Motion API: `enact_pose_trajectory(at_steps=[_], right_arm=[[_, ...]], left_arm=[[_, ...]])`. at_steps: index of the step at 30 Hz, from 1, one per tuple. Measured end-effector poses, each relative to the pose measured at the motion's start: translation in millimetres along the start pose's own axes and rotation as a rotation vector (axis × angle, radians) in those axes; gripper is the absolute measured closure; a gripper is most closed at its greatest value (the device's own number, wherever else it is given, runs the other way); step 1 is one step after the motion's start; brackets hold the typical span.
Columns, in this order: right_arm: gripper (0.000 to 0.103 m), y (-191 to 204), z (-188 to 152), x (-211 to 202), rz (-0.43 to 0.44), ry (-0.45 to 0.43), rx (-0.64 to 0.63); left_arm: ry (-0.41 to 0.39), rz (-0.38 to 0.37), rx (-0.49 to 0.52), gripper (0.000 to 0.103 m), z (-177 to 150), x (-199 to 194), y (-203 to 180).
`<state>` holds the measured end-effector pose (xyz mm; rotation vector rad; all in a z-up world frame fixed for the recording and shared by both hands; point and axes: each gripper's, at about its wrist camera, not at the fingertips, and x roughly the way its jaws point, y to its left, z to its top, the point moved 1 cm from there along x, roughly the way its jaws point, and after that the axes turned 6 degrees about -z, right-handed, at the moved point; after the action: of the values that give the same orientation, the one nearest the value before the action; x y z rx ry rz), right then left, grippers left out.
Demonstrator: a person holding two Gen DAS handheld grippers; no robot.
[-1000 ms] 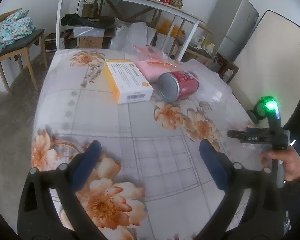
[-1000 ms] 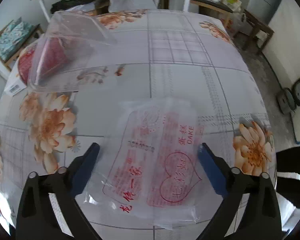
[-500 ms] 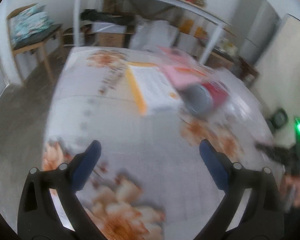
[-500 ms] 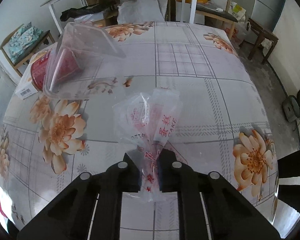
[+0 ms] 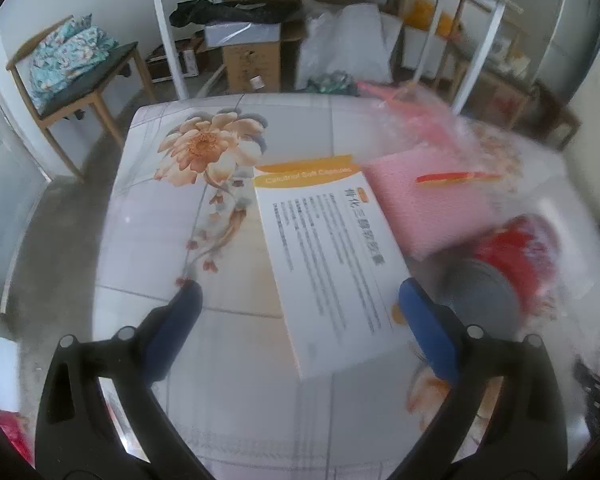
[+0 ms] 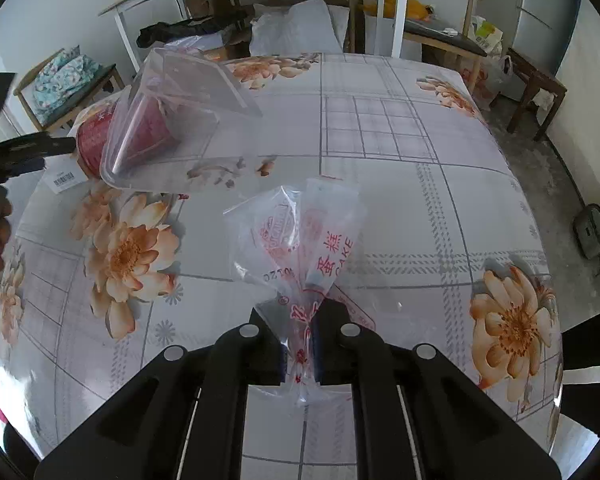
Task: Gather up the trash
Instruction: 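Grasp the clear CAKE bag with the right gripper while the left grasps the capsule box, then drop the capsule box with the left gripper while the right drops the CAKE bag into the wastebasket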
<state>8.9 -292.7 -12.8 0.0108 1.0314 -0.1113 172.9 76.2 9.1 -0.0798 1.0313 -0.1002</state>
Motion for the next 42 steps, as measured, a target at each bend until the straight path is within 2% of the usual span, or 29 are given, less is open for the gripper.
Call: enact_pose_trajectory(at_steps=[5,7,9,12,14,17,18,19,20,23,30,39,42], right_arm=[[0.094,-2.9,1.3,1.1,0.013,-0.001,0.0],[0.094,-2.7,1.6,1.5,0.015,-0.002,-0.001],[0.094,-3.6,2.0,1.9,0.022,-0.002,0.0],[0.094,-4.8,1.9,2.6,0.027,-0.005,0.005],[0.094,-5.1,2.6,2.7,0.03,-0.002,0.005],[0.094,-6.4,3.4,3.6,0.037,-0.003,0.003],[0.094,-6.3,3.3,3.8,0.037,-0.004,0.004],[0.094,-6.0,3.1,4.1,0.035,-0.005,0.003],[0.094,-5.7,3.3,4.4,0.033,-0.006,0.001],[0.094,-5.6,3.7,5.0,0.033,-0.007,0.0],[0.094,-7.4,3.0,4.6,0.044,-0.009,0.017],[0.095,5.7,-11.4,-22.7,0.079,-0.038,-0.012],[0.095,14.5,-17.5,-34.7,0.092,-0.049,-0.029]], left_arm=[[0.039,0.007,0.006,0.007,8.9,7.9,-10.6],[0.061,-0.012,0.003,0.007,11.7,10.9,-13.2],[0.105,-0.032,-0.007,0.007,15.2,15.7,-14.4],[0.156,0.008,0.011,0.007,18.6,24.7,-19.7],[0.232,-0.026,0.005,0.007,15.5,36.8,-22.7],[0.208,-0.009,0.004,0.01,16.7,38.9,-20.4],[0.194,0.004,0.017,0.024,16.8,37.3,-20.9],[0.175,0.008,0.038,0.032,18.0,33.6,-22.2],[0.194,-0.018,0.025,0.033,19.2,31.6,-21.8],[0.215,-0.028,0.045,0.034,18.6,30.2,-24.5],[0.183,-0.075,0.026,0.035,3.6,10.2,-14.7],[0.076,-0.141,0.008,0.035,-33.7,-66.6,8.0],[0.051,-0.141,0.004,0.035,-48.8,-89.6,21.1]])
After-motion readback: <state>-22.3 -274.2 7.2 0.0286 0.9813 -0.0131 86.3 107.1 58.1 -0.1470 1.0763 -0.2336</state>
